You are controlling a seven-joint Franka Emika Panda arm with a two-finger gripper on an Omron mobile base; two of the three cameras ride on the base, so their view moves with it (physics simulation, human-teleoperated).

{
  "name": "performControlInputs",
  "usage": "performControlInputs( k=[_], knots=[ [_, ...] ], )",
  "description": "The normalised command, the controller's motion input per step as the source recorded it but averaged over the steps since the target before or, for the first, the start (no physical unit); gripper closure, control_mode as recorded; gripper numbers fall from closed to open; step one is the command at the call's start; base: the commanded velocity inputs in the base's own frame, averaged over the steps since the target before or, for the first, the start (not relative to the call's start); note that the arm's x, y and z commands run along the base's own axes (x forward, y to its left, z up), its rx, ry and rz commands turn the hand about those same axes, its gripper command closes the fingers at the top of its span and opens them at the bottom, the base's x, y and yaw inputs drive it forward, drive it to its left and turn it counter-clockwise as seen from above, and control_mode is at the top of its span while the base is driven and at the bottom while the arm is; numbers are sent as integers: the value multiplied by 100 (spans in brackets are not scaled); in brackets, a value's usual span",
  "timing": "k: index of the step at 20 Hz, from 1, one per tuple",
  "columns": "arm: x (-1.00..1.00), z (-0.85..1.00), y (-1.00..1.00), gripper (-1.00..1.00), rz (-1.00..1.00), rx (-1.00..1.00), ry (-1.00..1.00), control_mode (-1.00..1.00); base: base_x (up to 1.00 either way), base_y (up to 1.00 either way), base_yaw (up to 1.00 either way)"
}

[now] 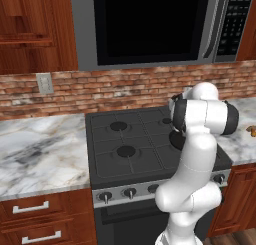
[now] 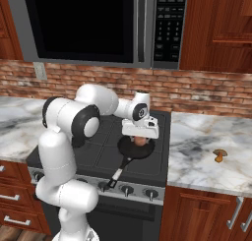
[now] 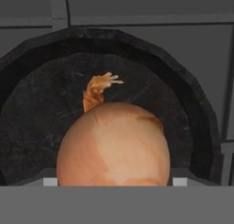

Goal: Put the onion and mushroom in the pan. Then turn on the front right burner and set the heat to medium.

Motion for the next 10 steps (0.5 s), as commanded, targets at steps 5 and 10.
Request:
performControlInputs(
  k=[5, 10],
  knots=[
    [-10, 0, 0, -100, 0, 0, -5, -100, 0, 0, 0],
    [-46, 26, 0, -100, 0, 0, -10, -100, 0, 0, 0]
  ],
)
